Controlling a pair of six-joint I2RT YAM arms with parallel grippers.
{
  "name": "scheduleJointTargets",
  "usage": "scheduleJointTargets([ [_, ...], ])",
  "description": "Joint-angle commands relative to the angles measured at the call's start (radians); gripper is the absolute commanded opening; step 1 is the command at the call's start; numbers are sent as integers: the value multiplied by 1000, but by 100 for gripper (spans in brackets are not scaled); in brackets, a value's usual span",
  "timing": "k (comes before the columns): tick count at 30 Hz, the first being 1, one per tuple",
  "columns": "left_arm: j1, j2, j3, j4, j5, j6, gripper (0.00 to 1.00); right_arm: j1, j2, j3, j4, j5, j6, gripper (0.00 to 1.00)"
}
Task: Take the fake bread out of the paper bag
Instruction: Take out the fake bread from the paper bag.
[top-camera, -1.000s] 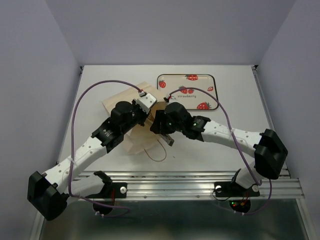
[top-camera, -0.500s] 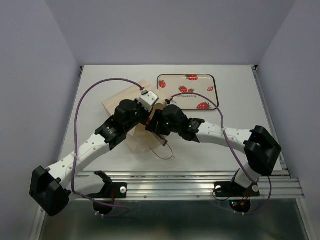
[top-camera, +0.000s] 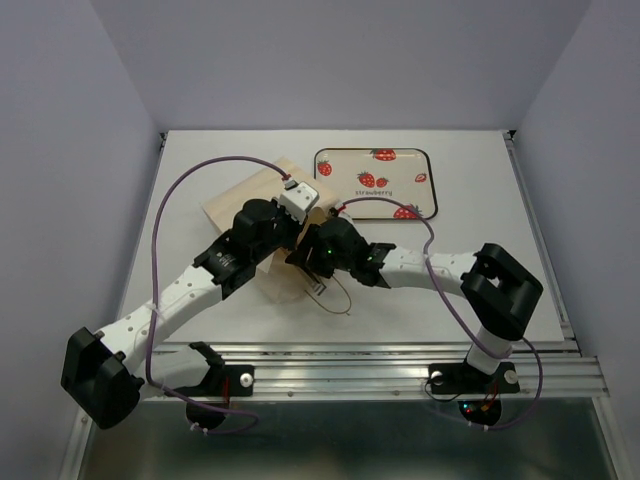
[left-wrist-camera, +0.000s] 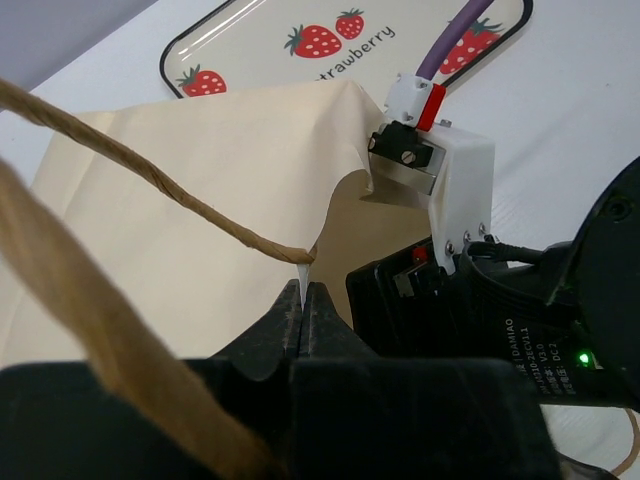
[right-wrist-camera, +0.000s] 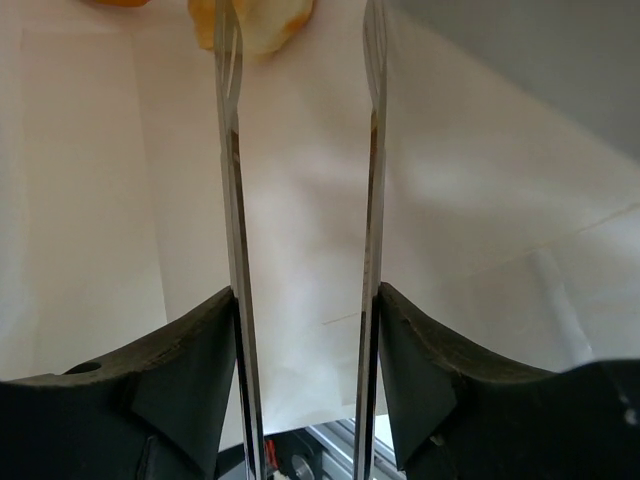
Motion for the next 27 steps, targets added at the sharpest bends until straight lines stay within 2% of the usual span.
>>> scheduleJointTargets([
  [1,-10,-10,61,71,19,-18,0,10,36,8,122,-49,21,60],
  [3,-12,-5,61,71,26,-20,0,10,44,-15,196,-54,32,60],
  [14,-15,3,60,67,42,-15,0,10,117,20,239,-40,64,59],
  [21,-16,1,55,71,32,-9,0,10,159,51,276,-52,58,53],
  [27,-16,-10,43,71,51,9,0,10,160,40,373,-116,-17,45],
])
